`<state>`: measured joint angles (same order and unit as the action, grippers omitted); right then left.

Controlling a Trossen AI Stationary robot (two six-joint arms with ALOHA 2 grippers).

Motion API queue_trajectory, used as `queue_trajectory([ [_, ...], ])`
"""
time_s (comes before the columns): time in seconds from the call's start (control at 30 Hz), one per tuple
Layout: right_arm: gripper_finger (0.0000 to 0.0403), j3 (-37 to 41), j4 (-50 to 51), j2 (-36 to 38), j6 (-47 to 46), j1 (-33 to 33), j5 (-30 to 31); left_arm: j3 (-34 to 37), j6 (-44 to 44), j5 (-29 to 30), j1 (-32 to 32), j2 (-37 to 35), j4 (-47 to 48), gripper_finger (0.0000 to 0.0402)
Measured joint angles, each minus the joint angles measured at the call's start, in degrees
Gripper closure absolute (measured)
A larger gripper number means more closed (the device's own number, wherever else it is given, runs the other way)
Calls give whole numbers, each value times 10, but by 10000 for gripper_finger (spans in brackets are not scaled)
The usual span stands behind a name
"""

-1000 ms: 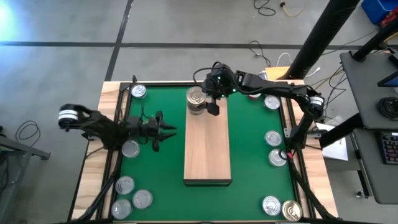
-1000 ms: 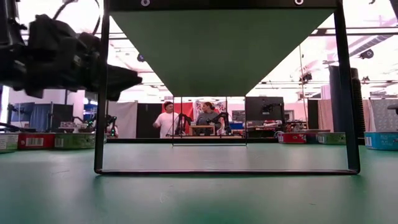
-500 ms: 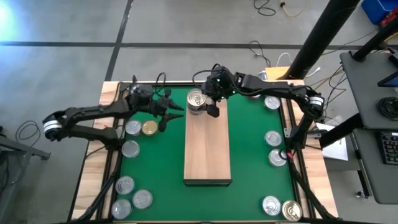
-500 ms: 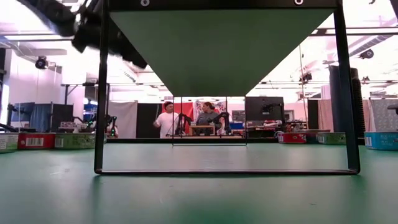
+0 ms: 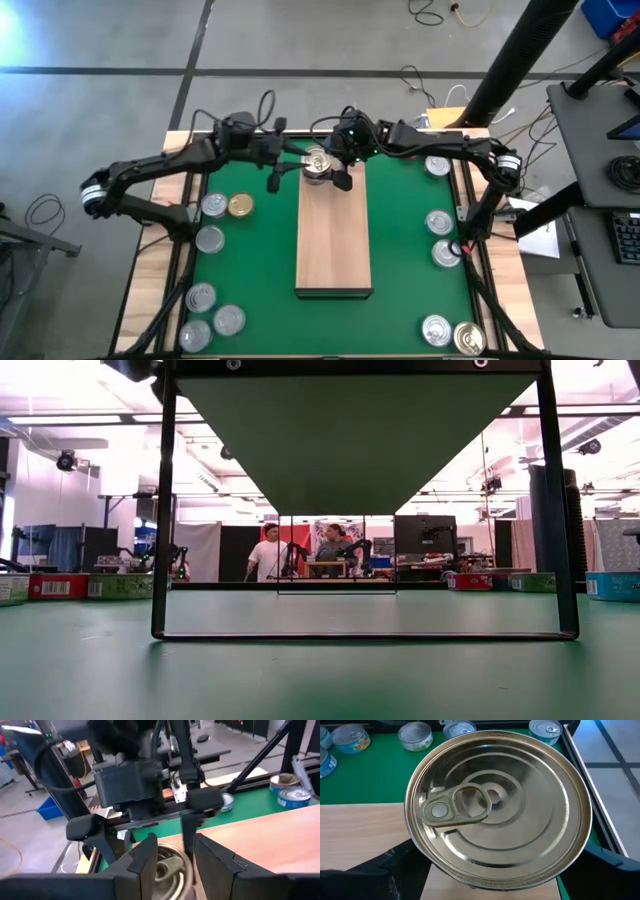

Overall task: Stack canned seafood by type on shelf
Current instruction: Stack the blue pink tuna can on top of the other blue pink tuna can on the shelf

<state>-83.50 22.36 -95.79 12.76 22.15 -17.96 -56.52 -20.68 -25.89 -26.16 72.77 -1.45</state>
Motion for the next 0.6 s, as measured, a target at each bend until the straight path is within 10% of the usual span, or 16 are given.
queue_trajectory([
  [0.6, 42, 7, -38, -2, 12, 0, -15, -67, -29, 1, -7, 88, 68, 288],
])
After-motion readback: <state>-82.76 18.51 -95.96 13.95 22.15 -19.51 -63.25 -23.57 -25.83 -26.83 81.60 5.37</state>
